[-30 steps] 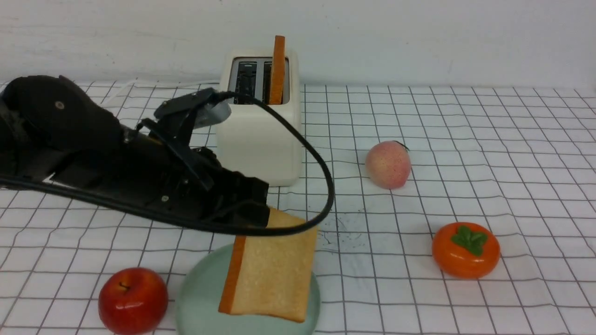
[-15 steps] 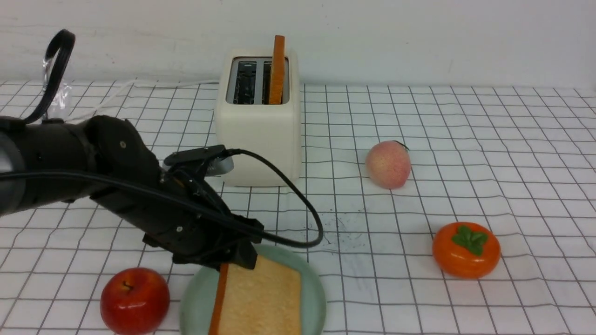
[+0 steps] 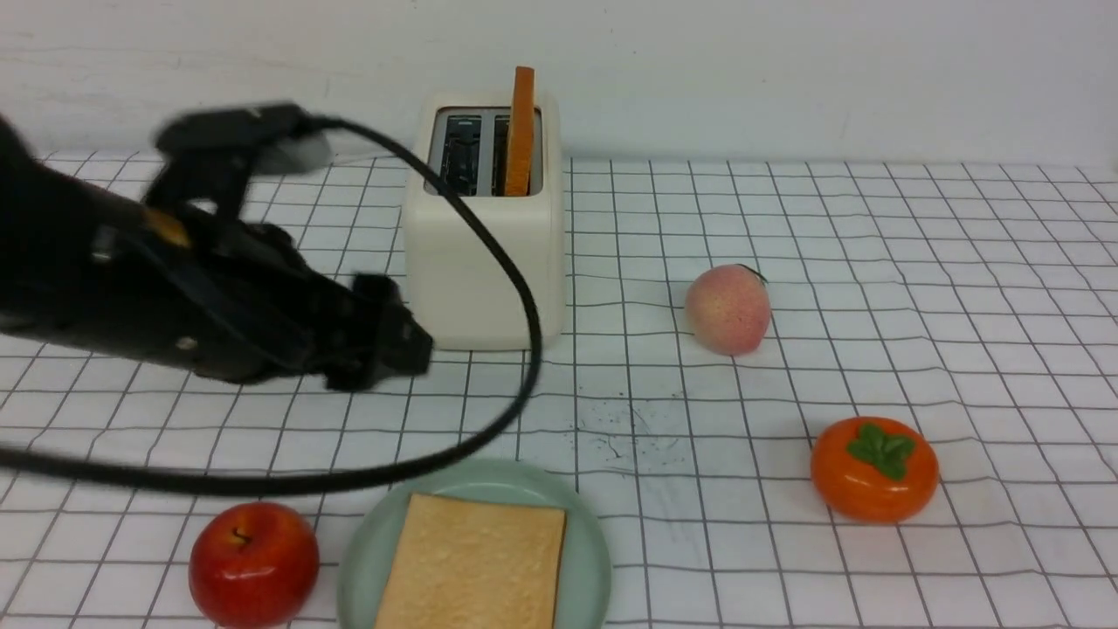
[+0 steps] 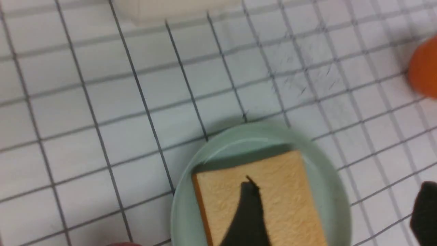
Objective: Take toasted bread from bread machine on white checkered table place on plate.
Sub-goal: 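Grasp the toast slice in the toaster and pull it up out of the slot with the right gripper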
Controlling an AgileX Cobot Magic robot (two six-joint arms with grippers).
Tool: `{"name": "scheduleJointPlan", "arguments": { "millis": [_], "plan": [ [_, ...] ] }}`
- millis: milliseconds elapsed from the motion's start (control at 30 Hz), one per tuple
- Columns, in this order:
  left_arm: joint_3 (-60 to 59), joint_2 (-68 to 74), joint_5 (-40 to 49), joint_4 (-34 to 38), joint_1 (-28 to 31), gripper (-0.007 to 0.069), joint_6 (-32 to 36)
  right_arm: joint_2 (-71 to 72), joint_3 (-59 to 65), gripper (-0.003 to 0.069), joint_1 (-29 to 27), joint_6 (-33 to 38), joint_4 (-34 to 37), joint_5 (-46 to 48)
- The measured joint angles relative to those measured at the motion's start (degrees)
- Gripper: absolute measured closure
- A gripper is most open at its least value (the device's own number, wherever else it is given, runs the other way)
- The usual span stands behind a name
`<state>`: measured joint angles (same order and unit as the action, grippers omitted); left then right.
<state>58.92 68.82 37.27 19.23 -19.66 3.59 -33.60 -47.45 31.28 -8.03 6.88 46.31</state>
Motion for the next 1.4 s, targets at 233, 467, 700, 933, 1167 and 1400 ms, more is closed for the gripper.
{"name": "scheduleJointPlan", "arguments": {
  "millis": [233, 467, 700, 933, 1167, 1400],
  "plan": [
    [-0.1, -13.8, 1.9, -7.6, 0.0, 0.0610, -4.7, -14.6, -7.9, 0.0643, 0.1, 0.1, 0.0, 4.0],
    [-9.5, -32.7, -1.4, -9.1, 0.0, 0.0638, -4.9, -30.8, -18.1, 0.0643, 0.1, 4.4, 4.4, 3.1],
    [-21.9, -48.1, -11.7, -9.1, 0.0, 0.0638, -4.8, -45.1, -29.0, 0.0643, 4.3, 9.3, 10.4, 2.6],
    [-28.4, -52.7, -18.2, -9.1, 0.0, 0.0638, -4.8, -60.1, -46.5, 0.0624, 6.9, 7.0, 3.2, 2.6],
    [-29.1, -52.7, -21.7, -9.0, 0.0, 0.0638, -4.9, -72.4, -64.9, 0.0516, 4.8, -0.4, -2.7, 0.5],
    [-29.2, -52.7, -22.3, -8.2, 0.0, 0.0638, -4.9, -85.6, -76.5, 0.0247, 1.0, -3.5, -3.7, -8.6]
  ]
}}
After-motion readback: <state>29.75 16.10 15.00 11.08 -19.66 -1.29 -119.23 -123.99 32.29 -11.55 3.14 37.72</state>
